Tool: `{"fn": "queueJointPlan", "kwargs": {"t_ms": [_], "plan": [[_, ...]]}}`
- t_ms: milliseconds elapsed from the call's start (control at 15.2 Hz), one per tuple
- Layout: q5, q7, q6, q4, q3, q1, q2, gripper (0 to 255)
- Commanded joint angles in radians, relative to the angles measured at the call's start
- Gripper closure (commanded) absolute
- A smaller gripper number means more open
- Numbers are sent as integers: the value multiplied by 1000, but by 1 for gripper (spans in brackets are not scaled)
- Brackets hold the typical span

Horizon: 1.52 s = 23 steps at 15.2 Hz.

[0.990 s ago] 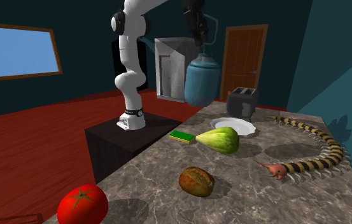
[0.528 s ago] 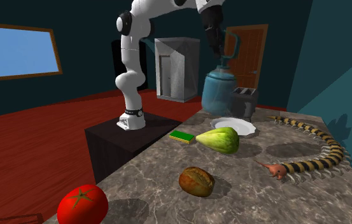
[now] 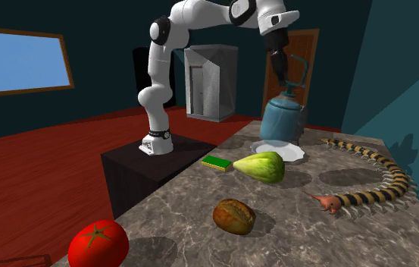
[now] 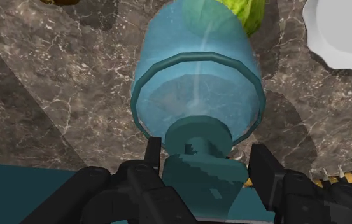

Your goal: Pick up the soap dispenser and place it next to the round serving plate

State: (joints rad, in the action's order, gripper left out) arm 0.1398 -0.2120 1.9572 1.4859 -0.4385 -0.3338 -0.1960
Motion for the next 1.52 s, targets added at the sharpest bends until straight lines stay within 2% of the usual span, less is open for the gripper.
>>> {"fn": "queueJointPlan", "kwargs": {"t_ms": [0,330,660,924,1056,1452], "plan": [[11,25,16,-32,12,-10,-49,255],[36,82,43,-128,40,-31,-175,255],[60,140,42,-278,67,-40,-326,255],[78,190,11,-459,89,-36,-477,255],[87,224,-33,-621,103,-23,-593,255],[87,216,62,-503,103,-42,-573,255]]}}
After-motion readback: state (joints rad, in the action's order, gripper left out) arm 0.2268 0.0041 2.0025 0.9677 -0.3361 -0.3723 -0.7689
